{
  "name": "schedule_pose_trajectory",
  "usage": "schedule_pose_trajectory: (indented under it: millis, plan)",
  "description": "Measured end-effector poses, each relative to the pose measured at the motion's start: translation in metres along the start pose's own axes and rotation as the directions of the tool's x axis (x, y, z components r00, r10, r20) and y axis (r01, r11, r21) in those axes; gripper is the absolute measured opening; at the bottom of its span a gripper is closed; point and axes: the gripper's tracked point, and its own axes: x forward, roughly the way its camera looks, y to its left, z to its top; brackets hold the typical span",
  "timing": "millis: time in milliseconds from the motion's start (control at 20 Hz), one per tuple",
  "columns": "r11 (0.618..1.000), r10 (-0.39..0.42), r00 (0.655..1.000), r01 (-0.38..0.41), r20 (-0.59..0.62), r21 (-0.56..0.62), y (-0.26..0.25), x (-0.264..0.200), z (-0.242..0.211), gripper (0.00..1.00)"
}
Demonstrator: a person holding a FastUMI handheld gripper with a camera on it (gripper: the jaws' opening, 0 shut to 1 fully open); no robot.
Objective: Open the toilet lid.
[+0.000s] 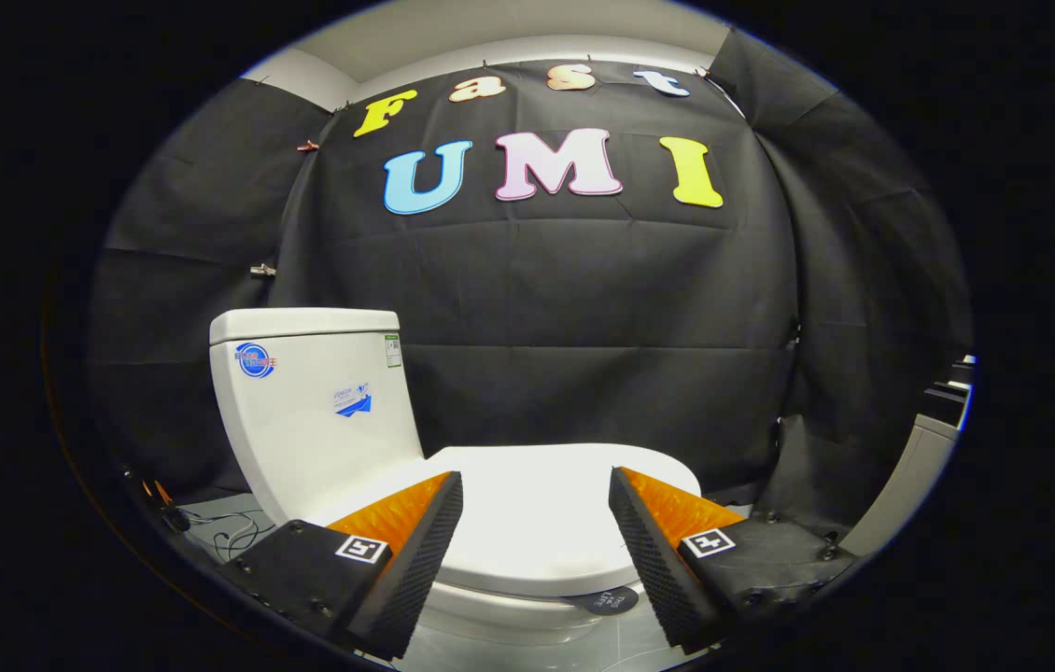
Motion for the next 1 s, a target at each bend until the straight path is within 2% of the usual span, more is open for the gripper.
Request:
schedule_pose_trajectory:
  millis: [1000]
  plan:
    - [1.000, 0.001, 1.000, -0.001, -0.005, 0.000, -0.0012, 0.0003, -0.0010, 0.98]
